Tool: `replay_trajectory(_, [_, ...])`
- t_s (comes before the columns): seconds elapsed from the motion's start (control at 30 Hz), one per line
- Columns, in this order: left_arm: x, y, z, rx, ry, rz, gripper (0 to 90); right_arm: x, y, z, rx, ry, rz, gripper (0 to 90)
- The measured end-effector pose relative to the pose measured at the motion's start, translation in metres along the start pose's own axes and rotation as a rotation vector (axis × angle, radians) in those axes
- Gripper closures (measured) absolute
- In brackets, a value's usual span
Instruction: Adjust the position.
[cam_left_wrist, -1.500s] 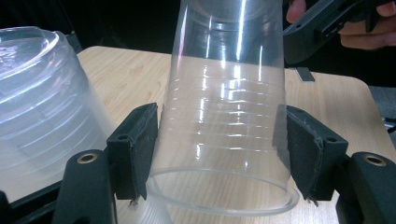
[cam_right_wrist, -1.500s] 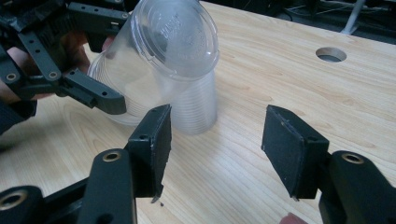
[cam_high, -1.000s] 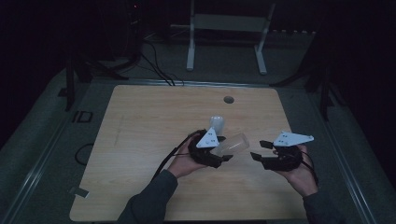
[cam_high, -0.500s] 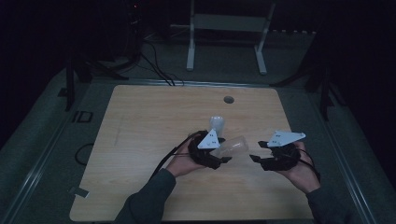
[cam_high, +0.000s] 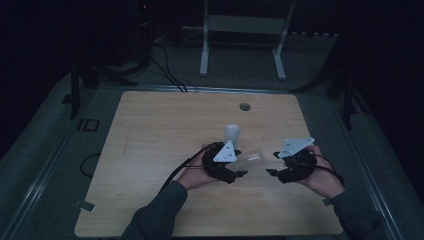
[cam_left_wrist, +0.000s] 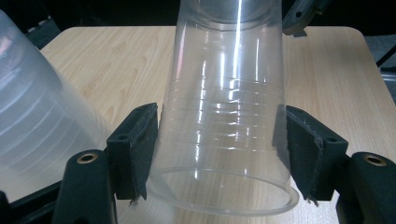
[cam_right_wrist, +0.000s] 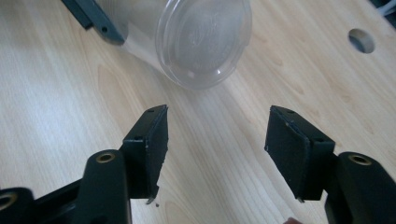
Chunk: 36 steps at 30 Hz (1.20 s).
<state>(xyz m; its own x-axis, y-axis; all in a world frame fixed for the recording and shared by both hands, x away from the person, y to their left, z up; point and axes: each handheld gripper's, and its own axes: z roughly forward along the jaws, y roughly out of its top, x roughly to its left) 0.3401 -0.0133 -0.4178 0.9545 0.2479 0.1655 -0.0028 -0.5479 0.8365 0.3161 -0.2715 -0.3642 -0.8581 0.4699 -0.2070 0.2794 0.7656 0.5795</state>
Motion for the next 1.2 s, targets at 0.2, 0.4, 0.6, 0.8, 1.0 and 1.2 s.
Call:
replay_trajectory(0.2, [-0.002, 0.000, 0.001, 0.016, -0.004, 0.013, 32.1, -0.006, 0.003, 0.002, 0.044, 0.033, -0.024, 37.2])
replay_trajectory(0.4, [-0.002, -0.001, 0.002, 0.030, -0.009, 0.025, 32.1, -0.010, 0.008, 0.004, 0.104, 0.060, -0.060, 34.5])
replay_trajectory(0.6, [-0.003, -0.001, 0.001, 0.042, -0.017, 0.035, 32.1, -0.011, 0.013, 0.005, 0.140, 0.079, -0.087, 33.2])
replay_trajectory(0.8, [-0.003, -0.001, 0.002, 0.051, -0.025, 0.041, 32.0, -0.009, 0.023, 0.005, 0.193, 0.103, -0.140, 32.5])
replay_trajectory(1.0, [-0.005, -0.001, 0.004, 0.060, -0.033, 0.052, 32.1, -0.008, 0.030, 0.006, 0.232, 0.116, -0.185, 32.9])
replay_trajectory(1.2, [-0.006, -0.001, 0.005, 0.068, -0.037, 0.057, 32.1, -0.007, 0.037, 0.003, 0.258, 0.128, -0.221, 33.5])
